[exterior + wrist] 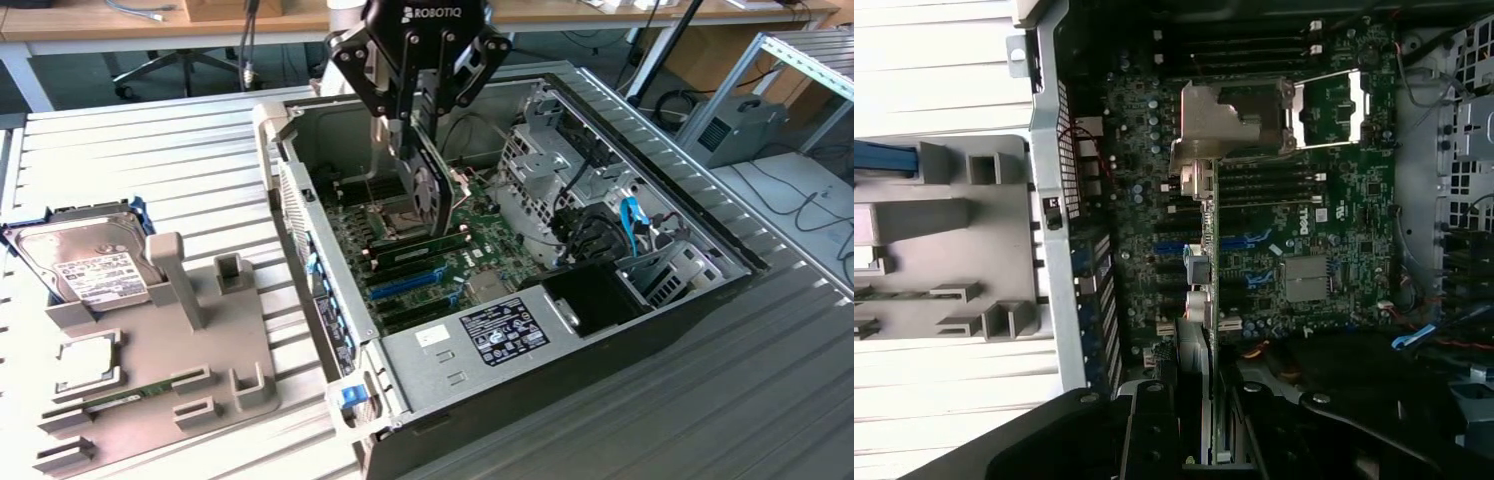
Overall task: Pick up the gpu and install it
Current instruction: 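Pick up the gpu and move the gpu toward the slot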
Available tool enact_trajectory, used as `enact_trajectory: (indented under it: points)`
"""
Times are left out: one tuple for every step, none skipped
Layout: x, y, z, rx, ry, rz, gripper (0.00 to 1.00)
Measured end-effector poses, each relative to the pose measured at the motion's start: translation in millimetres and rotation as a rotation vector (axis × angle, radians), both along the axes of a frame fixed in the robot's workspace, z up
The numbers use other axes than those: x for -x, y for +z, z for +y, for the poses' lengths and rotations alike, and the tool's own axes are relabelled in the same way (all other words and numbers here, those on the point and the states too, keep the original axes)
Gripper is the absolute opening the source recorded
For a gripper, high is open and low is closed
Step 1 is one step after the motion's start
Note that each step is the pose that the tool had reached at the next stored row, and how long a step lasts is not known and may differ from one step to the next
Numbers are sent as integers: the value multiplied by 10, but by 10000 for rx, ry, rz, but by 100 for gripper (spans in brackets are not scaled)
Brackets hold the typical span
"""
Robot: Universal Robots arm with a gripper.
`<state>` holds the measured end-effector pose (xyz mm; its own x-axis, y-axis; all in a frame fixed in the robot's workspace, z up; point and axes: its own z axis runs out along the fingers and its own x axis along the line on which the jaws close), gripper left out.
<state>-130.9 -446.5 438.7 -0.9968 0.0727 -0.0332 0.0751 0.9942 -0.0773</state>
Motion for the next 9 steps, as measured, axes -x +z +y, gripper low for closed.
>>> enact_trajectory:
  points:
    - [-4,-2,0,1,0,0,26]
    - [-8,-4,1,4,0,1,26]
    - [-13,-7,1,6,0,1,26]
    - [-17,-11,2,8,0,1,26]
    - [-20,-14,2,10,0,1,26]
    - [-24,-18,3,12,0,1,26]
    - [-28,-22,3,14,0,1,26]
    - [-32,-26,4,17,0,1,26]
    - [-36,-29,5,21,0,1,26]
